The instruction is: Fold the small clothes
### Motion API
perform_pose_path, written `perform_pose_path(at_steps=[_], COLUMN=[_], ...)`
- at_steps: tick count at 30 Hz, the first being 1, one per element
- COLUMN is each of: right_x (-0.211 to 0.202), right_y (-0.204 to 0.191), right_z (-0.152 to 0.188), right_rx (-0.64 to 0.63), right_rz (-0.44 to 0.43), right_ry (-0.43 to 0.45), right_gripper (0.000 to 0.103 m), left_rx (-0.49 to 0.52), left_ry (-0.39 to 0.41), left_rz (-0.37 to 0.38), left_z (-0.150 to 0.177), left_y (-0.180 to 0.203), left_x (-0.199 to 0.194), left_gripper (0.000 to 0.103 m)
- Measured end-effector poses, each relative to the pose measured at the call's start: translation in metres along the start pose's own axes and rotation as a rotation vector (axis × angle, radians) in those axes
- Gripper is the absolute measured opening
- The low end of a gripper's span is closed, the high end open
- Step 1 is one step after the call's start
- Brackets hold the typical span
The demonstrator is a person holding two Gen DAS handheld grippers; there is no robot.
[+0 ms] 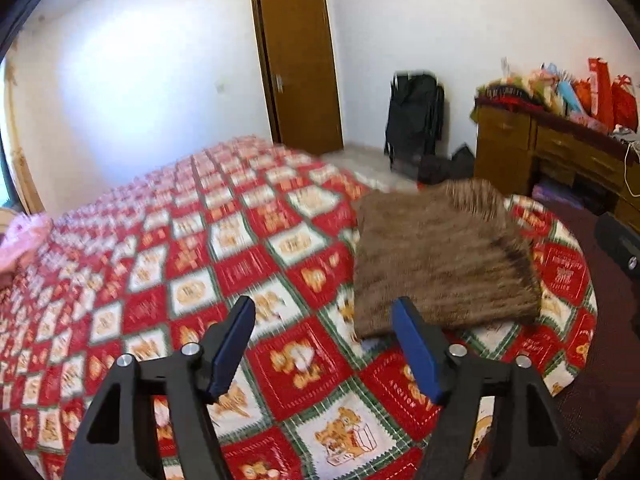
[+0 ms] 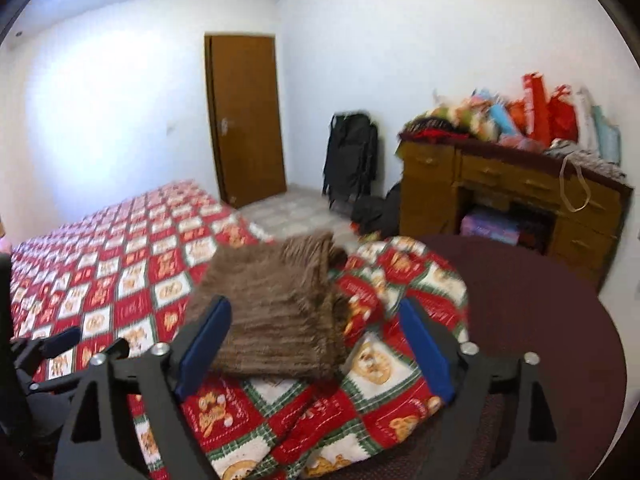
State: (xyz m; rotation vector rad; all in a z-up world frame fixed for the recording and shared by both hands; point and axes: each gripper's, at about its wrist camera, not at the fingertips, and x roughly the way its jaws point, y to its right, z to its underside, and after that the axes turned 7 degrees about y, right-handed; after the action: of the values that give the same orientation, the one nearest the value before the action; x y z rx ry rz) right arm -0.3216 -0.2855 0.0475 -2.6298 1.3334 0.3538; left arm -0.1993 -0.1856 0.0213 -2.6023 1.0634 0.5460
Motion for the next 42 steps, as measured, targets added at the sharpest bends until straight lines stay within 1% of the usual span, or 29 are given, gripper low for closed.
perform_pose_path(at_steps=[1,3,6,10,13,15,20,24,31,42], right_x=[-0.004,-0.012,-0.014,-0.021,-0.026,-0.029,-0.032,-0.034,-0.038,-0.035], right_y=[0.001,0.002,0.005,0.012,0.014,0.014,0.007,0.004,0.009,0.009], right_z=[0.000,0.001,-0.006,-0.013,-0.016,-0.018,-0.018,-0.017,-0.018,-0.018], right_rx=[0.005,0.024,0.044,0.083,0.094,0.091,0.066,0.048,0.067,0.066], right_rz=[0.013,0.023,0.021,0.037,0.058,0.062,0.052,0.056,0.072,0.070], right_ry=[0.021,0.059,0.072,0.109,0.137,0.154,0.158,0.168,0.187,0.178], right_gripper=[0.096,0.099,0.099,0.099,0.102,0.102,0.103,0.103,0.103,0.103], left_rx=[0.000,-0.016,-0.047,-0.048,-0.081,-0.083,-0.033,-0.031,-0.036,-0.031], left_ry=[0.030,0.061,0.098,0.167,0.189,0.200,0.203,0.205,0.198,0.195], left_rz=[-0.003,-0.007,-0.014,-0.053,-0.034,-0.029,-0.041,-0.045,-0.051,-0.046], left_z=[-0.001,-0.004,-0.008,-0.014,-0.016,-0.016,-0.015,-0.014,-0.015,-0.016], left_y=[0.000,-0.002,-0.008,-0.012,-0.017,-0.016,-0.009,-0.007,-0.008,-0.007], left_x=[-0.008,-0.020,-0.033,-0.050,-0.058,-0.061,-0.062,-0.063,-0.064,-0.065], left_gripper=[0.073,0.075,0.078,0.079,0.081,0.082,0.083,0.083,0.083,0.083])
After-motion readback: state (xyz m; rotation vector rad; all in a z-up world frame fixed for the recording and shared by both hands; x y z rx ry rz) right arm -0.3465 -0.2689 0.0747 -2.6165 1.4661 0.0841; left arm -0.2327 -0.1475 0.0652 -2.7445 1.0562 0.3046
